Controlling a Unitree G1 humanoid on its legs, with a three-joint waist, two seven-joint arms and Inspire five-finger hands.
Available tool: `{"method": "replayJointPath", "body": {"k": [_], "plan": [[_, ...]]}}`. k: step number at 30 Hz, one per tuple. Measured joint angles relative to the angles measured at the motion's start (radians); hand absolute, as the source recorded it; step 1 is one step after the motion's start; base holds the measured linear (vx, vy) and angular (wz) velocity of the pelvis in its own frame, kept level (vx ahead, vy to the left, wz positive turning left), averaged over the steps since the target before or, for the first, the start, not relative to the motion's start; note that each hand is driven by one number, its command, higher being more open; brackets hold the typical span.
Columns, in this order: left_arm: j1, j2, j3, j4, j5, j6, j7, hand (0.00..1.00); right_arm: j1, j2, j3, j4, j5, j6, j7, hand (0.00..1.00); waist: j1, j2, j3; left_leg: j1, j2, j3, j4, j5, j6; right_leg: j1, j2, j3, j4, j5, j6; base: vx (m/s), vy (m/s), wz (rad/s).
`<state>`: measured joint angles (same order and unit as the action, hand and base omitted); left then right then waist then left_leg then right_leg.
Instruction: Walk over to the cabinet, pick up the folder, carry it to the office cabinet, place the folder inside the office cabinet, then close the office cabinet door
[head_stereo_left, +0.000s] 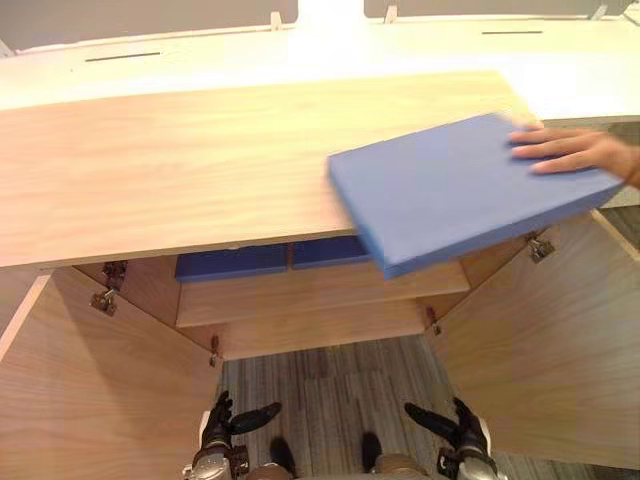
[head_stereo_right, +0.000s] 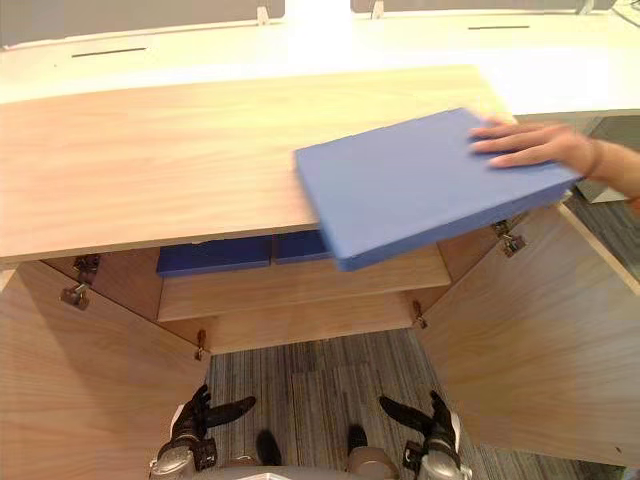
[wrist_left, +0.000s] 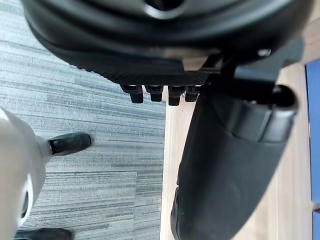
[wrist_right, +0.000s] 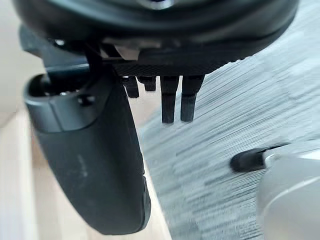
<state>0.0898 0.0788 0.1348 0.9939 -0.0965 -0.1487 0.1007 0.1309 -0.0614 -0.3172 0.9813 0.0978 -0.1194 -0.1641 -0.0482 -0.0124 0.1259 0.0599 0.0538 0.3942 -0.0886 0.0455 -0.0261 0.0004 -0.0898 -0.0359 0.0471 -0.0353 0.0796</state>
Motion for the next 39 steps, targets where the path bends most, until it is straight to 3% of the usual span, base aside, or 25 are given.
{"method": "replayJointPath", "body": {"k": [14,17,20,23,29,36,39], "plan": [[0.072,0.013,0.036,-0.009,0.000,0.003,0.010,1.00,0.013,0.010,-0.054,0.030,0.039,0.020,0.001,1.00,0.008,-0.004,-0.023,0.054,-0.061,-0.088,-0.007,0.003,0.030,0.102,-0.057,-0.065,-0.027,-0.015,0.017,-0.05,0.046,0.18],[0.112,0.008,0.029,-0.085,0.002,0.004,0.023,1.00,0.003,0.011,-0.053,0.030,0.039,0.020,-0.001,1.00,0.009,-0.004,-0.023,0.055,-0.071,-0.103,-0.008,-0.001,0.036,0.115,-0.067,-0.080,-0.033,-0.018,0.023,0.03,0.037,0.15],[0.198,0.000,-0.024,-0.307,0.021,0.006,0.048,1.00,0.002,0.014,-0.050,0.029,0.039,0.020,-0.011,1.00,0.020,-0.006,-0.022,0.054,-0.079,-0.124,-0.007,-0.005,0.043,0.126,-0.078,-0.098,-0.034,-0.021,0.026,0.07,0.034,0.22],[0.286,-0.004,-0.071,-0.635,0.044,-0.006,0.048,1.00,-0.002,0.018,-0.041,0.028,0.039,0.019,-0.014,1.00,0.035,-0.006,-0.022,0.056,-0.092,-0.149,-0.007,-0.001,0.050,0.144,-0.086,-0.124,-0.034,-0.022,0.030,0.08,0.013,0.24],[0.313,0.036,-0.072,-1.028,0.114,-0.078,0.049,1.00,-0.002,0.020,0.000,0.012,0.037,0.008,-0.007,1.00,0.036,0.000,-0.014,0.085,-0.092,-0.183,-0.007,-0.006,0.044,0.190,-0.081,-0.141,-0.036,-0.035,0.009,0.05,-0.021,0.15],[0.321,0.103,-0.077,-1.299,0.263,-0.180,0.100,1.00,0.012,0.009,0.050,0.010,0.035,-0.007,0.005,1.00,0.035,0.007,-0.009,0.112,-0.079,-0.190,-0.007,-0.007,0.041,0.216,-0.068,-0.147,-0.033,-0.050,-0.013,-0.02,-0.031,0.03],[0.321,0.111,-0.085,-1.371,0.349,-0.190,0.144,1.00,0.035,0.005,0.061,0.012,0.032,-0.021,0.006,1.00,0.035,0.008,-0.011,0.114,-0.069,-0.188,-0.007,-0.008,0.038,0.217,-0.063,-0.141,-0.031,-0.048,-0.008,-0.03,-0.042,-0.03]]}}
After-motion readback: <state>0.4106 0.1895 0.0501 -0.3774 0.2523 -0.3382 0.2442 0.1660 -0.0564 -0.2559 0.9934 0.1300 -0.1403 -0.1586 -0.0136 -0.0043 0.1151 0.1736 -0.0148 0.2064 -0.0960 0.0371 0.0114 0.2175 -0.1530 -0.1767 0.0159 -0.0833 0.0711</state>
